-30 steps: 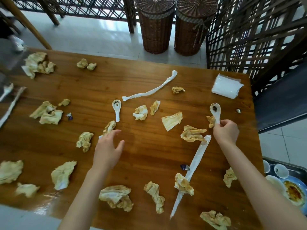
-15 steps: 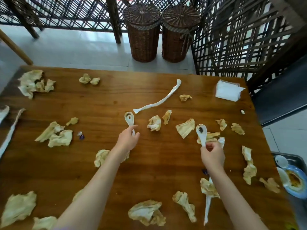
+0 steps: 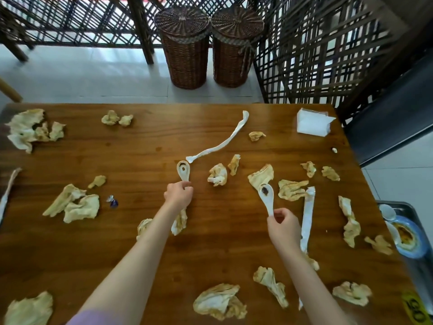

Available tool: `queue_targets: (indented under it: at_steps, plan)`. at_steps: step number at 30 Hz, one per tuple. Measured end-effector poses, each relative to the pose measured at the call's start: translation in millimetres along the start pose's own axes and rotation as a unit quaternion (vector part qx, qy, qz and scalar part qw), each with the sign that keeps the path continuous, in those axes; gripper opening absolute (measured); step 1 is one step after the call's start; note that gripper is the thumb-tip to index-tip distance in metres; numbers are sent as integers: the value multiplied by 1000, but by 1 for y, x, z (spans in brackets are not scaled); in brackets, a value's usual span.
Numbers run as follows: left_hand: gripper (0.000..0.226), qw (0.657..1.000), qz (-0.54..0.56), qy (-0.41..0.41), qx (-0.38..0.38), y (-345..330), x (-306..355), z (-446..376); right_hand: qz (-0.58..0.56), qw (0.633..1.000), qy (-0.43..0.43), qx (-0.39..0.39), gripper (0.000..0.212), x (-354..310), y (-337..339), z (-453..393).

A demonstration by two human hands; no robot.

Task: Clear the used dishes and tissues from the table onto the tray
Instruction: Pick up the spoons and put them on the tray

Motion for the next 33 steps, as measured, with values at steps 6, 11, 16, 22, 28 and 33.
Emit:
queue_targets:
  at_steps: [6, 11, 16, 22, 28, 33]
  plan:
    - [36, 1000, 6, 11, -18, -8, 4, 7, -11, 1000, -16, 0, 21, 10, 8, 8]
    - [36, 1000, 17, 15, 2, -6, 3, 14, -7, 1000, -15, 1, 17, 14, 16, 12]
    - [27, 997, -2, -8, 81, 9, -1, 24, -12, 1000, -8, -15, 16, 13, 14, 15]
    - [29, 989, 2, 20, 143, 22, -8, 34, -14, 1000, -1, -22, 14, 11, 12, 20]
    - [36, 986, -71, 28, 149, 14, -7, 34, -16, 1000, 1, -14, 14, 15, 21, 19]
    - [62, 973, -181, 57, 134, 7, -2, 30, -14, 1000, -9, -12, 14, 21, 23, 18]
Point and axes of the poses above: each hand's wrist, its own z-axis away from the middle knuckle, its own y-axis out of the back of the hand, x = y × z, the point moved 8 cm from there along -z, towards the middle knuckle, and after that the axes turned 4 degrees about -z, right-handed, at the moved point
